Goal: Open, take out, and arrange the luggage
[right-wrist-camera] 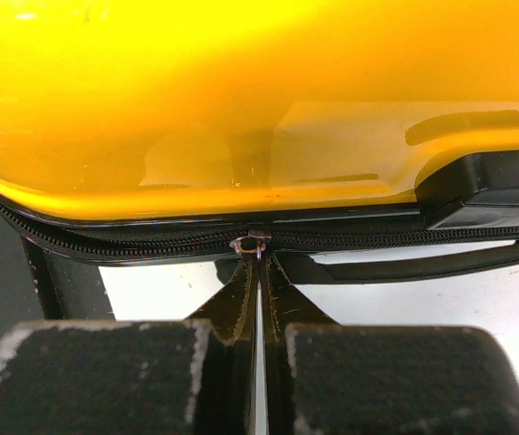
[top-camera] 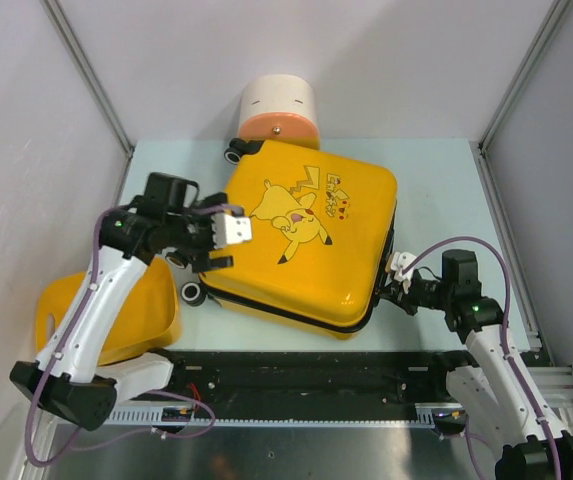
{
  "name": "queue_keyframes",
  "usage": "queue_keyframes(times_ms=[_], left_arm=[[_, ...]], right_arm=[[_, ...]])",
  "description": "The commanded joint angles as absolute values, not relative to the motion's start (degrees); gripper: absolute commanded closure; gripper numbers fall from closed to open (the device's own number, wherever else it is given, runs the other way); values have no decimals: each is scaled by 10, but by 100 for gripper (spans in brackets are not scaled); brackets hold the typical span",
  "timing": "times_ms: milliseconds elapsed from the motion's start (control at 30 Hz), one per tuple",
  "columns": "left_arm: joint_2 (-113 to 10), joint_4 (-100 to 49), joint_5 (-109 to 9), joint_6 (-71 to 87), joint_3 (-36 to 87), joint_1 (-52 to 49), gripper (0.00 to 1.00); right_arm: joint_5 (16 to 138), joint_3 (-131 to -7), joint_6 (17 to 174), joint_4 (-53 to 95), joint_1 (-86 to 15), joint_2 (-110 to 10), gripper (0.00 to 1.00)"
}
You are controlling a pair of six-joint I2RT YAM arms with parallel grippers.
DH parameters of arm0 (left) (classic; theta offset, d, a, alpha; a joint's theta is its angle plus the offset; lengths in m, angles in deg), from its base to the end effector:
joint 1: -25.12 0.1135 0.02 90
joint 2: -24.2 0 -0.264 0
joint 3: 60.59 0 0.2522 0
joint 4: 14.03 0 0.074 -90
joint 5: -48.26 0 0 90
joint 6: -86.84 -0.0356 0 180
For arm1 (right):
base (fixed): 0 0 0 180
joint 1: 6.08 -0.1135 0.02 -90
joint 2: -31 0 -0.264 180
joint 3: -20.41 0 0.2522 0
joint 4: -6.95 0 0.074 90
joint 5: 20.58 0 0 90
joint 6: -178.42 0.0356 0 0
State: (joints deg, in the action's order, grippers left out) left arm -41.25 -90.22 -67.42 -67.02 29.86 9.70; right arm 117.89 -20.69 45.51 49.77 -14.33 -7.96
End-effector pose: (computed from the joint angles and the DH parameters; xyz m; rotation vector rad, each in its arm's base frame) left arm 0.1939 -0.0695 0.3776 1.6422 1.6869 -0.1487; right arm 0.1355 0.0466 0.2253 -1.2530 1.6474 0.5938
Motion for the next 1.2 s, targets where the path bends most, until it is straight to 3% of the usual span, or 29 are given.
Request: queue_keyframes(times_ms=[0,233,467,833,1067,1167], left_arm=[[-402,-956,-684,-624,310,-2,0],[-386,-977,-612,-720,266,37,0],[-394,-1027,-620,-905,258,219,0],[-509,-1022,-697,-982,298,220,1],[-517,-1021,-679,-1048,229,218,19],[-509,-1012,-665,-1076,195,218,32]], right_arm=[[1186,-210,463,433,-148,-91,100],[1179,-217,447,449,-148,-79,100],[1181,-217,429,477,-148,-72,100],[1168,-217,433,447,-148,-93,100],[1164,-217,430,453,-146,-92,100],[1162,-217,426,454,-146,-93,100]])
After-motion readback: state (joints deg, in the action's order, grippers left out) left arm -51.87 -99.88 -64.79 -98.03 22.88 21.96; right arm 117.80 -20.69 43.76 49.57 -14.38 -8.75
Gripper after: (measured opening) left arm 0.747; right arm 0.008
